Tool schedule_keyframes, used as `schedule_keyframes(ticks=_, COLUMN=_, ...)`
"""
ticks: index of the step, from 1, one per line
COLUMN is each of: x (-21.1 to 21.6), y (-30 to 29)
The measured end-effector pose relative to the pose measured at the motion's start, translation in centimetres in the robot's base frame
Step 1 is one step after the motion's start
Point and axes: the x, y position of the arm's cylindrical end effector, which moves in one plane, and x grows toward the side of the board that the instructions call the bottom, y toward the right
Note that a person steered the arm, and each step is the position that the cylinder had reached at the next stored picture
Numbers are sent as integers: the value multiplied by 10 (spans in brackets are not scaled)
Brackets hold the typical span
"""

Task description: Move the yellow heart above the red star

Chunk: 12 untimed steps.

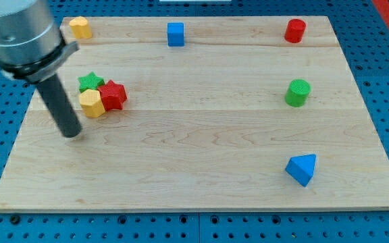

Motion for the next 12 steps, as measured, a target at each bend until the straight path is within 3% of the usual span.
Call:
schedule_keyframes(ticks=1, x=-39, y=-77)
schedule_keyframes(ticks=2, x=-71, y=-84)
schedule_keyframes(ticks=4, x=-231, y=-78)
schedule_keyframes(ticks=5, x=-265, y=-61)
schedule_keyframes(ticks=6, x=-281, y=-24)
schedule_keyframes(ticks=8, x=-240, y=55)
schedule_keyframes(ticks=10, x=-186, y=65)
schedule_keyframes(ticks=12, x=-197, y=103)
